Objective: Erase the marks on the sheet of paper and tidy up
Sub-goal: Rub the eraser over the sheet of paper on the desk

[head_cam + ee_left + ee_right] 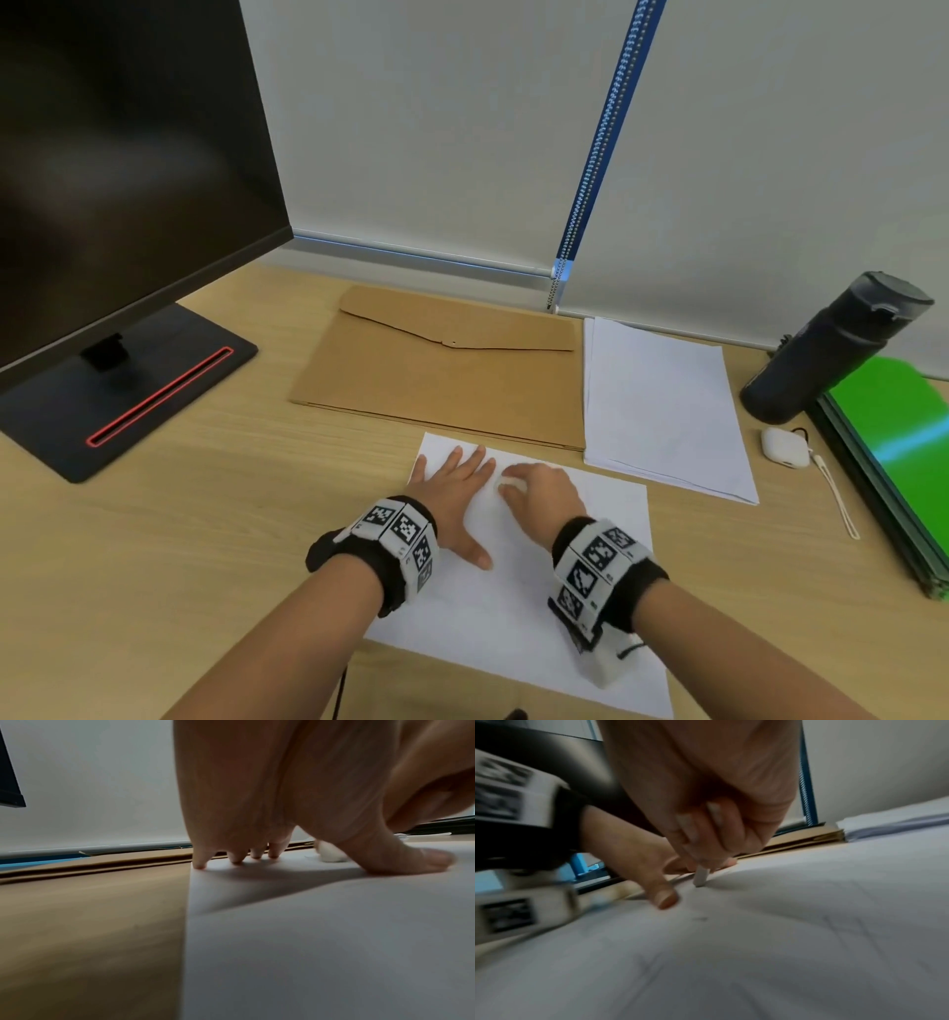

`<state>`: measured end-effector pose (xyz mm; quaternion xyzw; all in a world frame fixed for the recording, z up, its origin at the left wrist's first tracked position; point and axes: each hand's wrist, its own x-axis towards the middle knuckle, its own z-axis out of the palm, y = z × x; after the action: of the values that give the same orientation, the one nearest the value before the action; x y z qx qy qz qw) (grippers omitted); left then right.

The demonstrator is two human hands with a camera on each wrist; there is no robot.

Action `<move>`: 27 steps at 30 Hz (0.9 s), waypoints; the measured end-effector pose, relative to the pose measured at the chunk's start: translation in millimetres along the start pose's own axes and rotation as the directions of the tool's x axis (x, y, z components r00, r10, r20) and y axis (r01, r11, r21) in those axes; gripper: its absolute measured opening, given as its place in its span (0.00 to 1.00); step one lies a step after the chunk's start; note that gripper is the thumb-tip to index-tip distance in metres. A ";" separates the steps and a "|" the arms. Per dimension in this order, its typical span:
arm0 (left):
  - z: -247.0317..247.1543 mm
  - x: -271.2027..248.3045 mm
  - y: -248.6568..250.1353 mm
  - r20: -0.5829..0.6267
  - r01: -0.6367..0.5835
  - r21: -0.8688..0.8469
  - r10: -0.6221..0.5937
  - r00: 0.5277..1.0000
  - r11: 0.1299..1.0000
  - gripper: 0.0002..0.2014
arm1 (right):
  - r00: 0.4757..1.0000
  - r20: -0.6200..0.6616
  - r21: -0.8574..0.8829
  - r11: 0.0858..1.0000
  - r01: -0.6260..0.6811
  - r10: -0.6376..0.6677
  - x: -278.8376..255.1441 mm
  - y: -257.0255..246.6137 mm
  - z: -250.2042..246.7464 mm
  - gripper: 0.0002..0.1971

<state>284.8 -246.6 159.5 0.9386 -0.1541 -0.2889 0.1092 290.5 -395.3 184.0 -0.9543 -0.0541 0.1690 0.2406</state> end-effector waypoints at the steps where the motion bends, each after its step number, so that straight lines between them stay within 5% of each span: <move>1: 0.4 0.4 -0.2 -0.001 -0.001 -0.003 0.001 1.000 1.000 0.61 | 0.998 0.058 -0.022 0.999 0.036 -0.035 -9.2 0.5 5.0 0.15; 4: 1.6 1.2 -1.2 0.003 -0.001 -0.004 0.001 1.000 1.000 0.61 | 0.985 0.160 -0.052 0.995 0.079 -0.070 -20.2 5.4 8.4 0.15; 10: 1.3 0.1 0.0 0.005 0.008 0.009 -0.008 1.000 1.000 0.61 | 1.000 -0.014 0.014 1.000 -0.017 0.018 4.7 5.0 -2.0 0.16; 15: 2.5 0.8 -1.0 0.005 0.000 0.019 0.000 1.000 1.000 0.61 | 0.979 0.183 -0.061 0.993 0.102 -0.090 -33.3 9.5 9.1 0.16; 20: 1.1 0.7 -0.8 0.009 0.001 0.025 -0.002 1.000 1.000 0.61 | 1.000 -0.015 -0.019 1.000 -0.015 0.015 4.9 9.9 -6.2 0.15; 25: 1.9 -0.2 -1.1 0.011 0.000 0.020 0.000 1.000 1.000 0.61 | 0.978 0.181 -0.085 0.989 0.121 -0.104 -31.9 11.9 10.0 0.16; 27: 1.5 -0.1 -0.8 0.013 -0.001 0.023 0.000 1.000 1.000 0.61 | 0.982 0.167 -0.097 0.990 0.105 -0.088 -25.3 12.0 3.5 0.15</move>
<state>284.0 -246.0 158.0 0.9378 -0.1584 -0.2931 0.0975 265.9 -409.0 182.8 -0.9449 -0.1285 0.2314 0.1927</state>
